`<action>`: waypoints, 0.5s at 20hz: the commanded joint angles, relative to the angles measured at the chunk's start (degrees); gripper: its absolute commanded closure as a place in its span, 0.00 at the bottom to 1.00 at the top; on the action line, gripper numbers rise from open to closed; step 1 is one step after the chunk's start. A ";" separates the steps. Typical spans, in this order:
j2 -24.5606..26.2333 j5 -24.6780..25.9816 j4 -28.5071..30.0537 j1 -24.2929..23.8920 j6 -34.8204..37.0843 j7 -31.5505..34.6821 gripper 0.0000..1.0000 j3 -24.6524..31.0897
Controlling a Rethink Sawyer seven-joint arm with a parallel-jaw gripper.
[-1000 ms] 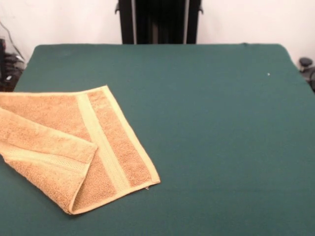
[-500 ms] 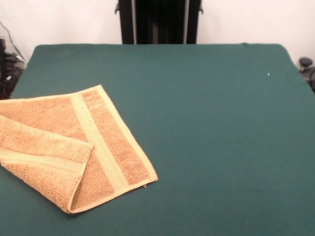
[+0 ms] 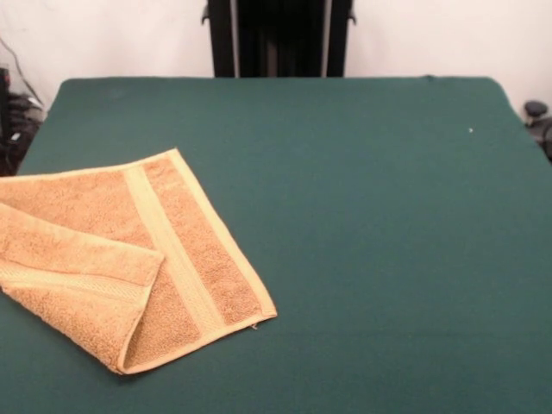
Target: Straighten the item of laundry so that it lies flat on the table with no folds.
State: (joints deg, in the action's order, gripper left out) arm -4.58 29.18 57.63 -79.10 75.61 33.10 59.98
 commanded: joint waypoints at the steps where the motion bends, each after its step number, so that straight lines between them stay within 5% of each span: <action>1: 0.30 0.88 0.36 3.18 1.10 -16.39 0.00 -2.01; 10: -0.73 1.09 2.66 2.98 -0.44 -14.43 0.00 -2.08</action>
State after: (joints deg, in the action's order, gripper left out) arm -4.91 29.18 57.65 -79.25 75.61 33.10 59.98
